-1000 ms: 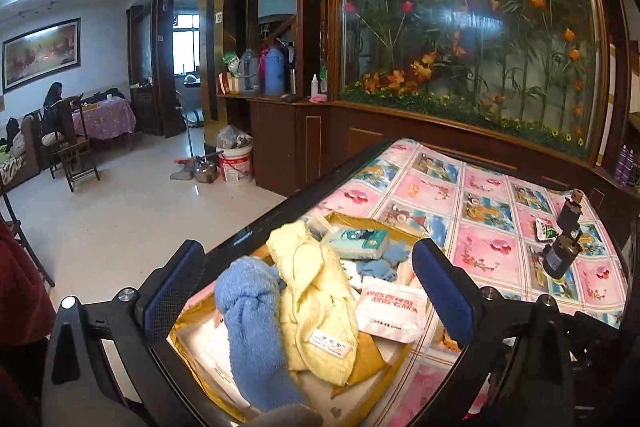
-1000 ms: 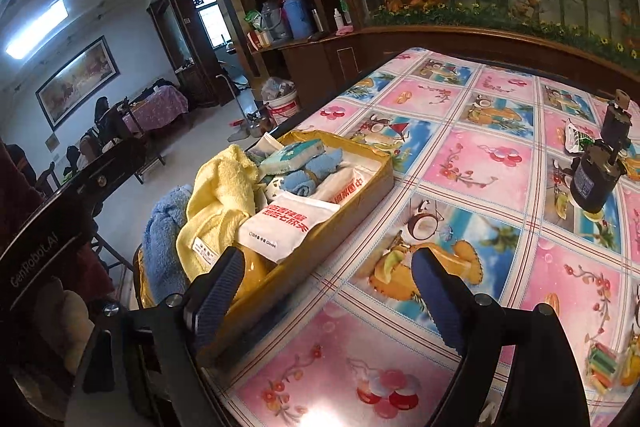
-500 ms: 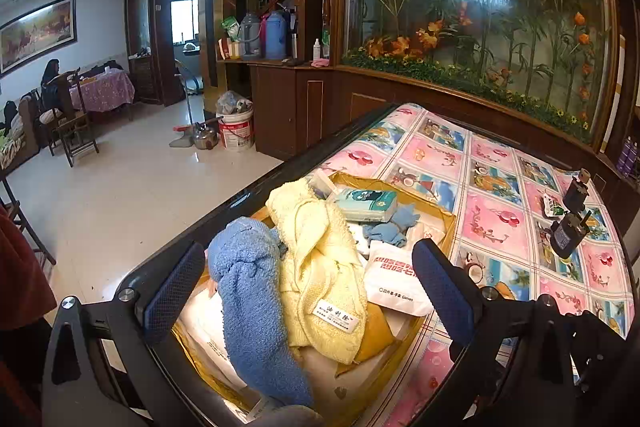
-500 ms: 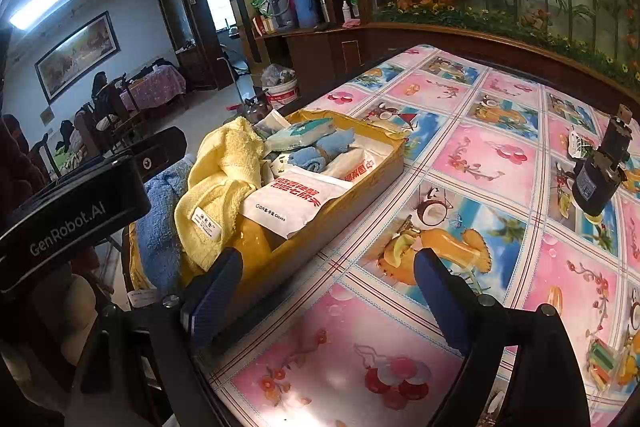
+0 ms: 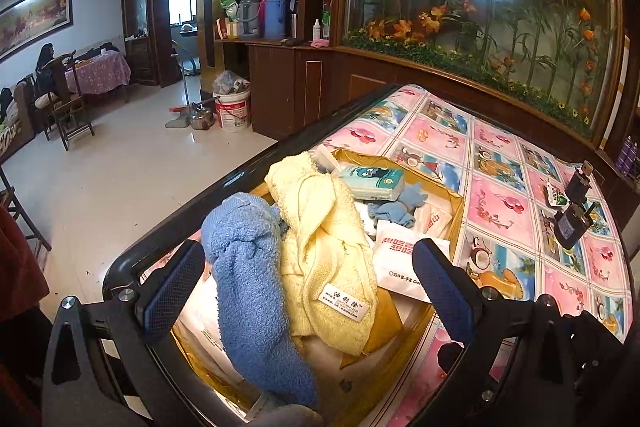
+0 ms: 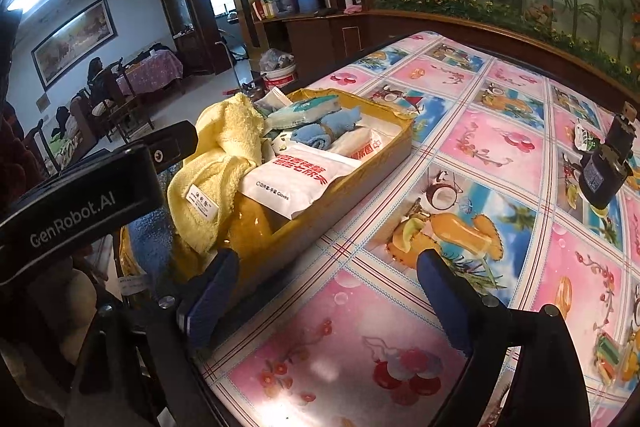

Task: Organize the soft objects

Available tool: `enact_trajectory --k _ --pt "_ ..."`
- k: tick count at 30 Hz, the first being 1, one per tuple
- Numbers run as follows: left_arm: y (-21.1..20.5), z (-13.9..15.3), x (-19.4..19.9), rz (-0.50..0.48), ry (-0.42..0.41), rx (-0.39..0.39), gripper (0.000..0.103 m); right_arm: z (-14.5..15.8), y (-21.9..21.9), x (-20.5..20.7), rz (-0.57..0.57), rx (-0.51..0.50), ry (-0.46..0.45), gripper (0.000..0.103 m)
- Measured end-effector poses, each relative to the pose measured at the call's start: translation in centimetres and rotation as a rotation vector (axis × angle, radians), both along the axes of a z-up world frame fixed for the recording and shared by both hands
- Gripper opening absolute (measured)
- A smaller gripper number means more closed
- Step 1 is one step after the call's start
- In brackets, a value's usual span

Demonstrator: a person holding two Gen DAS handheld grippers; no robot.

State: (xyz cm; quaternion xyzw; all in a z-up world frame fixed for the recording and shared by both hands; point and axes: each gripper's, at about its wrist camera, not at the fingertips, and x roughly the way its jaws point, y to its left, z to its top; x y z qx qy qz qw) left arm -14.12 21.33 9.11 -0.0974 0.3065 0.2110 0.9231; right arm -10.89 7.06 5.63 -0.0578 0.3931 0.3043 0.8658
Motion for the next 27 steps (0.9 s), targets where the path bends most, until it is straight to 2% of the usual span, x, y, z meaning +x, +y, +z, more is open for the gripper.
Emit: enact_trajectory --k 9,20,24,27 --pt "-1.7 -0.7 0.6 -0.042 0.047 0.008 0.103 -1.1 -3.2 -0.5 -0.062 -0.010 0.042 0.092" --pt "-1.8 -1.3 1.0 -0.037 0.089 -0.029 0.103 -1.4 -2.1 -1.2 -0.020 -0.032 0.040 0.092" --pt "-0.9 -1.9 1.6 -0.032 0.125 -0.074 0.103 -1.4 -2.3 -1.2 -0.022 -0.029 0.047 0.092" --pt "1.2 -3.2 2.4 0.012 0.208 -0.145 0.103 -1.4 -2.6 -1.0 -0.033 -0.024 0.051 0.092"
